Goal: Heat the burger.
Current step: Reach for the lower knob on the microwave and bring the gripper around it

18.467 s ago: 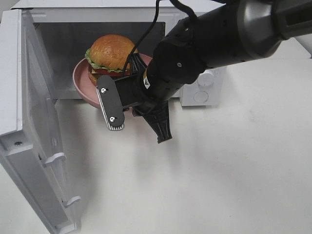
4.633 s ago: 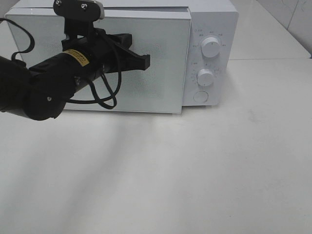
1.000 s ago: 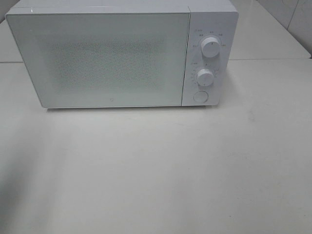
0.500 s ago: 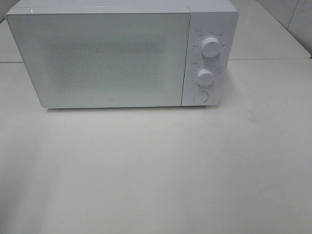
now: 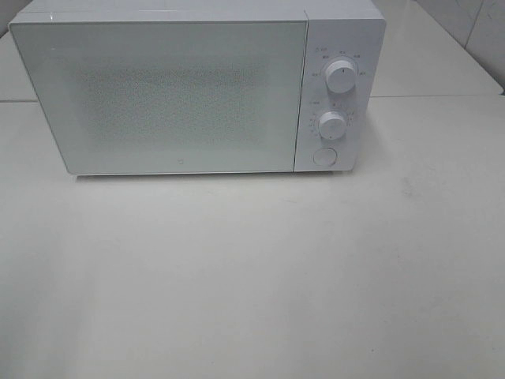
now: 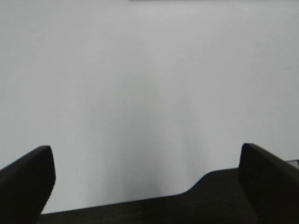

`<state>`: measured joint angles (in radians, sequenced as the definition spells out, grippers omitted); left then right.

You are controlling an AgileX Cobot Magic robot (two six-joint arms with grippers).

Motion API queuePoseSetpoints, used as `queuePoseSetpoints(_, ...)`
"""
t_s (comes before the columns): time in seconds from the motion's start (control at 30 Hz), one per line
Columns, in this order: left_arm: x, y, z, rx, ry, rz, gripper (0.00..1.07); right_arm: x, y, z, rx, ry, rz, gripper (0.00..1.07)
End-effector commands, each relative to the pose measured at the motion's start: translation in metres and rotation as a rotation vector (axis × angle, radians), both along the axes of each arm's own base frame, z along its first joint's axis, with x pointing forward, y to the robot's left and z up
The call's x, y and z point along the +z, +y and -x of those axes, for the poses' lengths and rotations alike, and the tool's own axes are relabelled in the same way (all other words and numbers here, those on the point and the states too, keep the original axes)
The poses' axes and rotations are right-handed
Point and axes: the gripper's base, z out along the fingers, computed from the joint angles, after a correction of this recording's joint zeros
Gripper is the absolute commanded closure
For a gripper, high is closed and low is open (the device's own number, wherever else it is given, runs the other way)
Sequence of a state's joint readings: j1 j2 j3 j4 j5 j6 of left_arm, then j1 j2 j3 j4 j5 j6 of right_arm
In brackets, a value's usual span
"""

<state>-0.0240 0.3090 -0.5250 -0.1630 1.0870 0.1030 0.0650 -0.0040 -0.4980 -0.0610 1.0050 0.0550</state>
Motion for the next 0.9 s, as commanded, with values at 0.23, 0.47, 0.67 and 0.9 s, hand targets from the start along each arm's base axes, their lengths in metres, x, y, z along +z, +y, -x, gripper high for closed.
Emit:
queuePoseSetpoints(0.23,0.004,0.001,0.026,0.006,-0.175,0.003,0.06,0.001,0.000,0.003,-0.006,-0.036,0.000,0.31)
queuePoseSetpoints(0.47,0.005,0.001,0.038,0.007,-0.254,0.004,0.06,0.001,0.000,0.003,-0.006,-0.036,0.000,0.31)
queuePoseSetpoints(0.67,0.004,0.001,0.051,0.007,-0.334,0.005,0.06,0.001,0.000,0.003,-0.006,-0.036,0.000,0.31)
queuePoseSetpoints(0.9,0.004,0.002,0.053,0.007,-0.345,0.005,0.06,0.001,0.000,0.003,-0.006,-0.036,0.000,0.31)
